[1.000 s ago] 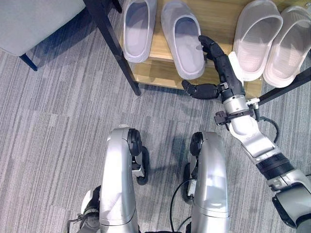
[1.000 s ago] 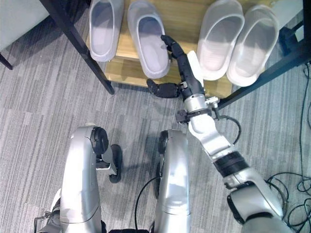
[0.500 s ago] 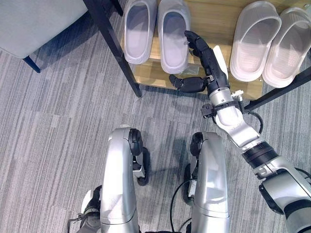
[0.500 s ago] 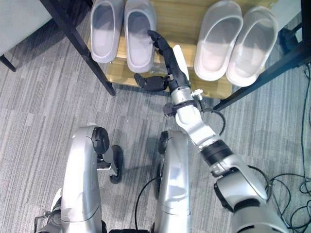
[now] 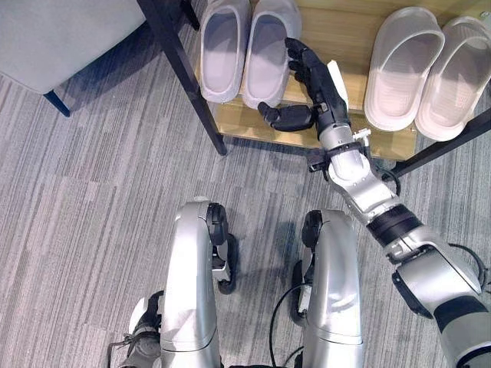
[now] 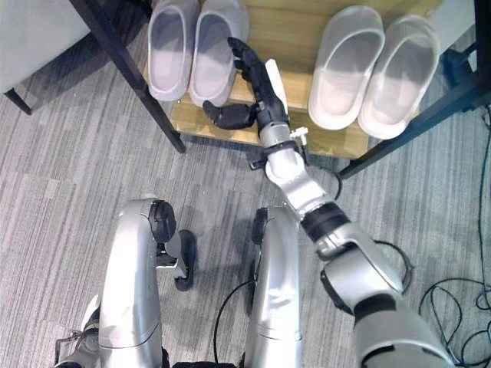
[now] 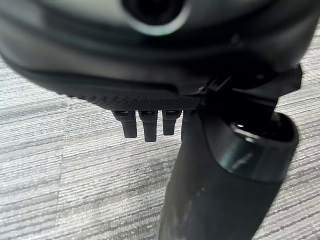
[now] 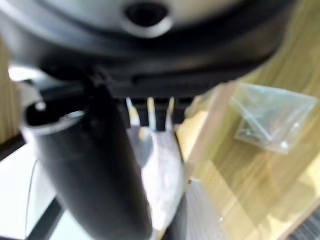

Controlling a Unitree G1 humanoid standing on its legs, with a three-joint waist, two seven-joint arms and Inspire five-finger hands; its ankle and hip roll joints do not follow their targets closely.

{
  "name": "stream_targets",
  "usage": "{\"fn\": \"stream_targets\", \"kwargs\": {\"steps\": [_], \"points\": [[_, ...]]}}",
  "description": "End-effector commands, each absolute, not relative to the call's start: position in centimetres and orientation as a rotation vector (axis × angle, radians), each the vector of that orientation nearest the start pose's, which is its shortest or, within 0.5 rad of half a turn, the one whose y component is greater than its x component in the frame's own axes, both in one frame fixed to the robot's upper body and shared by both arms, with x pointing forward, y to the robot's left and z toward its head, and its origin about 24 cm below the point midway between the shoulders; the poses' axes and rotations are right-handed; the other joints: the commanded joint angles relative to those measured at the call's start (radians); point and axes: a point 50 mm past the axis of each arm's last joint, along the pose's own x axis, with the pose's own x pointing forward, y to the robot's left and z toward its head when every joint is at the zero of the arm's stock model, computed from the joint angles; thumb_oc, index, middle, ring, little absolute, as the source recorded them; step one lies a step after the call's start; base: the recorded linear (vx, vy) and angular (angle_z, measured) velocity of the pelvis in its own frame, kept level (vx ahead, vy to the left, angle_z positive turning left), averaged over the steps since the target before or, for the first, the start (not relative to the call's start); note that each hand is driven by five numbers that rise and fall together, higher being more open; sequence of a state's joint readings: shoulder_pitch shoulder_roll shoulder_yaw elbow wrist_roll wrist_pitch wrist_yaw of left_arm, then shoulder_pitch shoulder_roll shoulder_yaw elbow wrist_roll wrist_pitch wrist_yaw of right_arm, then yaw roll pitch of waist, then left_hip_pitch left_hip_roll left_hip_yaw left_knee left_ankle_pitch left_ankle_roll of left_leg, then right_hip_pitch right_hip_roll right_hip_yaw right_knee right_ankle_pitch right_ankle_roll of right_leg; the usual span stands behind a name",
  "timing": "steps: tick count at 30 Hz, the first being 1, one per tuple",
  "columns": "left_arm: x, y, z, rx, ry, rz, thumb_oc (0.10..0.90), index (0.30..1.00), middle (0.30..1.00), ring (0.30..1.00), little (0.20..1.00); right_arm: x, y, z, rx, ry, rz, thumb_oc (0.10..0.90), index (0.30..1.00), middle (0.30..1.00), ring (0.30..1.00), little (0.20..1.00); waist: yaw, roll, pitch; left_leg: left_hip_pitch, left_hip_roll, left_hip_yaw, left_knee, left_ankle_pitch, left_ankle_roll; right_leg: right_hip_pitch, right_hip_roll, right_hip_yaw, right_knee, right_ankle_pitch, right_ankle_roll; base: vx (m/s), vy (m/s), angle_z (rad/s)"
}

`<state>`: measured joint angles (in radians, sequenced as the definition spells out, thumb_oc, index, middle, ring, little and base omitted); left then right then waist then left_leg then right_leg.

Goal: Arrange the slippers neatly on the shoe rack.

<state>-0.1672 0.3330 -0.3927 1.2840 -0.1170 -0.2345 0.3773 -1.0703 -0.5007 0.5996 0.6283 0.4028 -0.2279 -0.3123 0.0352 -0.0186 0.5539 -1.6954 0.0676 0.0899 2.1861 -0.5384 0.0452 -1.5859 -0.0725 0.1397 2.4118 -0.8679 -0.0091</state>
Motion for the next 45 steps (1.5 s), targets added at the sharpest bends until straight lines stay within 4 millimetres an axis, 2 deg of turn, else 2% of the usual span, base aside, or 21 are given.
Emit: {"fn": "stream_targets", "kwargs": {"steps": [1, 8, 15, 17, 23, 26, 29, 36, 40, 41, 43, 45], "points": [[14.1, 27.2, -12.9, 0.702, 0.883, 0.220, 0.800, 0.900, 0.900, 0.900, 0.900, 36.8, -7.3, 30.9, -0.308, -0.796, 0.265, 0.800, 0.900, 0.900, 0.900, 0.900, 0.098, 0.026, -0.034, 0.125, -0.054, -0.156, 0.125, -0.308, -0.051, 0.016, -0.006, 0.073, 0.034, 0.086, -0.083, 0.00, 0.000, 0.00], [13.8, 27.1, -13.1, 0.701, 0.896, 0.211, 0.800, 0.900, 0.900, 0.900, 0.900, 36.7, -6.1, 31.2, -0.300, -0.802, 0.297, 0.800, 0.900, 0.900, 0.900, 0.900, 0.102, 0.031, -0.034, 0.125, -0.058, -0.158, 0.126, -0.303, -0.055, 0.016, -0.001, 0.075, 0.036, 0.102, -0.078, 0.00, 0.000, 0.00], [13.7, 26.8, -13.3, 0.689, 0.900, 0.212, 0.800, 0.900, 0.900, 0.900, 0.900, 36.0, -6.3, 31.1, -0.286, -0.837, 0.295, 0.800, 0.900, 0.900, 0.900, 0.900, 0.097, 0.026, -0.034, 0.125, -0.058, -0.158, 0.130, -0.304, -0.054, 0.016, 0.001, 0.077, 0.039, 0.101, -0.079, 0.00, -0.001, -0.01], [13.7, 26.6, -13.3, 0.677, 0.902, 0.226, 0.800, 0.900, 0.900, 0.900, 0.900, 35.3, -7.7, 31.3, -0.296, -0.906, 0.208, 0.800, 0.900, 0.900, 0.900, 0.900, 0.088, 0.024, -0.034, 0.125, -0.059, -0.157, 0.134, -0.304, -0.054, 0.016, 0.002, 0.076, 0.041, 0.100, -0.078, 0.00, 0.000, 0.00], [13.7, 26.5, -13.3, 0.655, 0.893, 0.239, 0.800, 0.900, 0.900, 0.900, 0.900, 34.8, -9.6, 30.9, -0.398, -0.961, 0.097, 0.800, 0.900, 0.900, 0.900, 0.900, 0.077, 0.021, -0.034, 0.125, -0.060, -0.157, 0.132, -0.298, -0.051, 0.016, 0.003, 0.077, 0.039, 0.096, -0.081, 0.00, 0.000, 0.00], [13.4, 26.3, -13.4, 0.660, 0.890, 0.241, 0.800, 0.900, 0.900, 0.900, 0.900, 33.7, -10.9, 30.0, -0.385, -0.994, 0.072, 0.800, 0.900, 0.900, 0.900, 0.900, 0.067, 0.014, -0.034, 0.125, -0.064, -0.160, 0.133, -0.293, -0.052, 0.016, 0.001, 0.072, 0.036, 0.102, -0.080, -0.02, -0.027, 0.03], [13.3, 26.4, -13.4, 0.680, 0.886, 0.235, 0.800, 0.900, 0.900, 0.900, 0.900, 33.0, -11.2, 29.4, -0.389, -1.012, 0.071, 0.800, 0.900, 0.900, 0.900, 0.900, 0.066, 0.009, -0.034, 0.125, -0.066, -0.159, 0.134, -0.288, -0.053, 0.016, 0.000, 0.072, 0.037, 0.103, -0.080, -0.01, -0.029, 0.01], [12.8, 26.3, -13.4, 0.712, 0.866, 0.206, 0.800, 0.900, 0.900, 0.900, 0.900, 29.0, -11.3, 27.1, -0.447, -1.124, 0.137, 0.800, 0.900, 0.900, 0.900, 0.900, 0.051, -0.006, -0.034, 0.125, -0.064, -0.157, 0.124, -0.268, -0.054, 0.016, -0.002, 0.060, 0.030, 0.098, -0.085, -0.03, -0.031, 0.02], [12.7, 26.3, -13.3, 0.670, 0.845, 0.242, 0.800, 0.900, 0.900, 0.900, 0.900, 25.6, -12.6, 25.0, -0.441, -1.138, 0.219, 0.800, 0.900, 0.900, 0.900, 0.900, 0.035, -0.025, -0.034, 0.125, -0.062, -0.146, 0.107, -0.253, -0.052, 0.016, -0.001, 0.057, 0.015, 0.112, -0.084, 0.00, -0.004, 0.01], [12.6, 26.3, -13.3, 0.672, 0.845, 0.240, 0.800, 0.900, 0.900, 0.900, 0.900, 25.5, -12.7, 25.0, -0.441, -1.137, 0.220, 0.800, 0.900, 0.900, 0.900, 0.900, 0.036, -0.025, -0.034, 0.125, -0.063, -0.144, 0.105, -0.249, -0.052, 0.016, -0.002, 0.058, 0.015, 0.113, -0.084, -0.05, -0.025, 0.04], [14.7, 25.8, -12.4, 0.620, 0.746, 0.275, 0.800, 0.900, 0.900, 0.900, 0.900, 23.1, -14.3, 23.5, -0.432, -1.118, 0.264, 0.800, 0.900, 0.900, 0.900, 0.900, 0.031, -0.039, -0.034, 0.125, -0.064, -0.126, 0.014, -0.208, -0.047, 0.032, -0.016, 0.028, -0.067, 0.129, -0.094, -0.11, -0.020, 0.10], [18.4, 25.4, -10.5, 0.607, 0.596, 0.285, 0.800, 0.900, 0.900, 0.900, 0.900, 22.5, -15.2, 22.7, -0.373, -1.089, 0.255, 0.800, 0.900, 0.900, 0.900, 0.900, 0.026, -0.039, -0.034, 0.125, -0.065, -0.121, -0.118, -0.138, -0.042, 0.064, -0.029, -0.012, -0.186, 0.150, -0.099, -0.17, 0.034, 0.38]]}}
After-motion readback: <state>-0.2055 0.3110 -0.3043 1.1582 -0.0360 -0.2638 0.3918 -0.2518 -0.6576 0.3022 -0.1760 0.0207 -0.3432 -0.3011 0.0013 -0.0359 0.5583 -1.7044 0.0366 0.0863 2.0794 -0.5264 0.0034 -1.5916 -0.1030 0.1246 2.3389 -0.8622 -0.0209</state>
